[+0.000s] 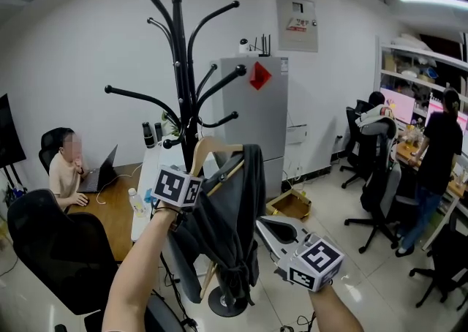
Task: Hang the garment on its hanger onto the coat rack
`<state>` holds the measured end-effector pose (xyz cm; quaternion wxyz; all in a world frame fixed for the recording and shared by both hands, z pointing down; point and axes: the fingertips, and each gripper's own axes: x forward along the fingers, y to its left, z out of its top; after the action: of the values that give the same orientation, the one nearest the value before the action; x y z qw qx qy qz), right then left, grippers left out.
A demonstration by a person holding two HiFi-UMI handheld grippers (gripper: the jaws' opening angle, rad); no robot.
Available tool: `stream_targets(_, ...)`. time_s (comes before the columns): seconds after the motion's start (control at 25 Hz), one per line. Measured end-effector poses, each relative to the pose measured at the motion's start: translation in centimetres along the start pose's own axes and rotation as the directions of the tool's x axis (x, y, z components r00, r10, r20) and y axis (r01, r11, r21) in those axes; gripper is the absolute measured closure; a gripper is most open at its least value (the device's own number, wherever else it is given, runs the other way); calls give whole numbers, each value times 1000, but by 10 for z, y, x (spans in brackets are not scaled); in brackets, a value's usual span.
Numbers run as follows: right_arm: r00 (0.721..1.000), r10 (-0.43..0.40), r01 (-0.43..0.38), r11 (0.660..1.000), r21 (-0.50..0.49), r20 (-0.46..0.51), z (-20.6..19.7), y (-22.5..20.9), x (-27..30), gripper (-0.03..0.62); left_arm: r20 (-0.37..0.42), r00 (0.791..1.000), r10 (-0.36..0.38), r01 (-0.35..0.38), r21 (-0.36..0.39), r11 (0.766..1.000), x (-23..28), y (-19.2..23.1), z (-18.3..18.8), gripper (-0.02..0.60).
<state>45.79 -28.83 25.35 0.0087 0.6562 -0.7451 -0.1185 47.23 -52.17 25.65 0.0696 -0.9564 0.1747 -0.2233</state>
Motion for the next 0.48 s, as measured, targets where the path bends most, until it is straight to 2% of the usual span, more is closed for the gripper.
stream_targets(0.28, 1000, -12, 12, 1000, 6, -8, -6, 1, -6, 594, -3, 1000, -16, 15, -16, 1000, 2, -6, -14, 560)
stream_targets(0.48, 1000, -11, 12, 1000, 13, -21, -8, 1, -8, 594, -2, 1000, 0, 0, -12, 1000, 3, -9, -22, 551)
